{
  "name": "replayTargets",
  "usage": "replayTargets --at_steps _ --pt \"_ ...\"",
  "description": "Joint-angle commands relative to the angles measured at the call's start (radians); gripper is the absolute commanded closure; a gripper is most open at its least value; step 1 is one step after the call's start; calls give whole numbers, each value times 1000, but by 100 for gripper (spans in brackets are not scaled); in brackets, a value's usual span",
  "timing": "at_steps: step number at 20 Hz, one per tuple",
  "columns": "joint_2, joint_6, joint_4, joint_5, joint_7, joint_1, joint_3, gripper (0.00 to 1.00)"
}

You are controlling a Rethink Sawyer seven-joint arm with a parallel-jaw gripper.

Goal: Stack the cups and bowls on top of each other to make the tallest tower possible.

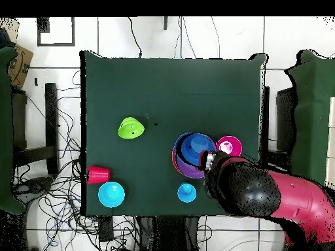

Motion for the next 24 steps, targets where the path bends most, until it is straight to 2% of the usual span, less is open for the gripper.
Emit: replayTargets --at_steps 1,7,12,16,24 --pt "123 25 27 -135 -274 -8 106 100" --pt "163 -1 27 -168 -241 -43 147 100" --pt "168 -2 26 -181 -211 -57 179 100" --pt "195 -9 17 -228 -209 -77 189 100" --pt "218 10 10 -260 -216 -123 233 100"
